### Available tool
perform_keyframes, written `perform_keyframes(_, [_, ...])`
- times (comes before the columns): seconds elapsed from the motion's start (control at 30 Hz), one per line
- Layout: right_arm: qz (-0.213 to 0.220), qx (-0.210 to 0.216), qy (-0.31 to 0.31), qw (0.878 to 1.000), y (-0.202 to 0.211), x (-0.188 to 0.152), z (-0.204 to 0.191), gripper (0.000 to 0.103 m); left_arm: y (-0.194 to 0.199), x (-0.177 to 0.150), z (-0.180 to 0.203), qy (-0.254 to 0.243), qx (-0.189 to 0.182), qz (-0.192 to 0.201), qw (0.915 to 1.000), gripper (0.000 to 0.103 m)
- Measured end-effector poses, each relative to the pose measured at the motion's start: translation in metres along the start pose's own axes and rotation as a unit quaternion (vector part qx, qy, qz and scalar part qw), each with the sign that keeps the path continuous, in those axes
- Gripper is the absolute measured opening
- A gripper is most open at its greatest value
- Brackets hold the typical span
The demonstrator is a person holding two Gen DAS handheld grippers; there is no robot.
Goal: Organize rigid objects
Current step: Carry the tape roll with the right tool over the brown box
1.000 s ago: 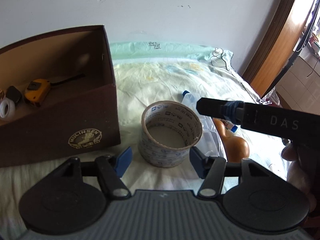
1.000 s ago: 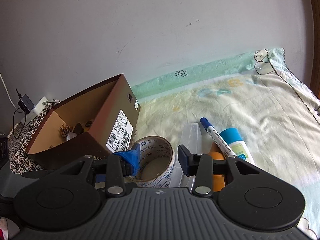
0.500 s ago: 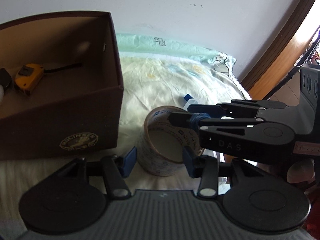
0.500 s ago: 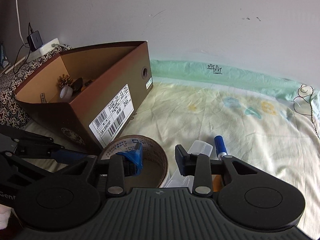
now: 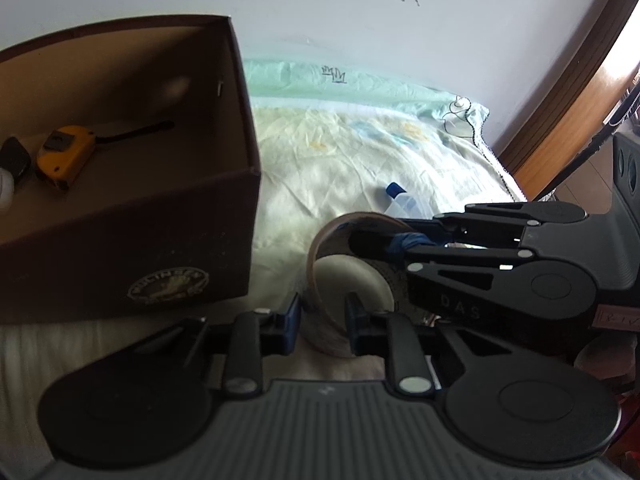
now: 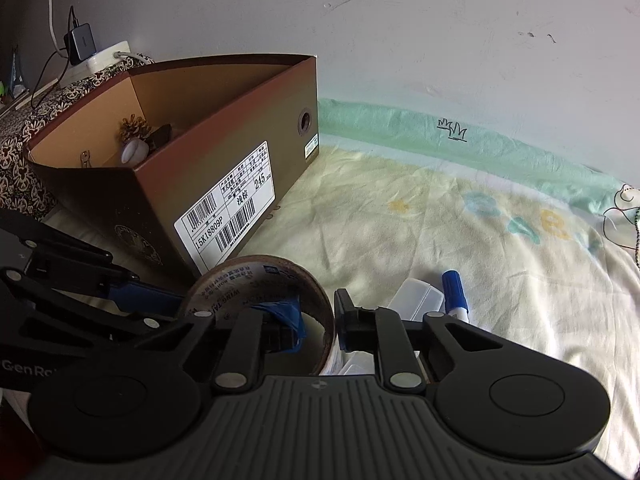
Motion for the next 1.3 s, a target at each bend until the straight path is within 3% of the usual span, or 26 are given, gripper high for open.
perform_keyframes(0.1, [0.01, 0.003, -0.009, 1.0, 0.011, -0.004, -0.006, 0.0, 0.01, -0.004, -0.001, -0.003, 0.009, 0.005, 0.9999, 0.007])
perform_keyframes(0.43, [0.064, 0.002, -0.034, 0.997, 0.071, -0.007, -0.034, 0.0, 0.077, -0.016, 0.015, -0.058, 0.003, 0.052, 0.997, 0.006])
perform_keyframes(0.77, [0.157, -0.022, 0.007, 0.987, 0.126, 0.048, -0.063, 0.0, 0.161, 0.02, 0.0, -0.091, 0.0, 0.127, 0.9878, 0.006])
perform_keyframes(1.0, [0.168, -0.003, 0.04, 0.985, 0.098, 0.106, -0.09, 0.0, 0.184, 0.055, -0.064, -0.061, 0.028, 0.144, 0.9873, 0.005])
perform_keyframes(1.13, [0.135, 0.01, 0.049, 0.99, 0.057, 0.131, -0.108, 0.0, 0.169, 0.067, -0.106, -0.039, 0.044, 0.121, 0.9909, 0.005])
perform_keyframes(1.3, [0.072, 0.021, 0.058, 0.995, 0.008, 0.14, -0.132, 0.0, 0.139, 0.068, -0.153, -0.014, 0.057, 0.074, 0.9956, 0.005])
Point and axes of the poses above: each gripper's, at about its wrist camera, not at the fingertips, and y roughly against the way its jaws point, z to its right, x to its top, the point moved 10 cm from there along -y, roughly the way its jaws point, and after that the axes turned 15 degrees about -z, right-handed, at the moved point
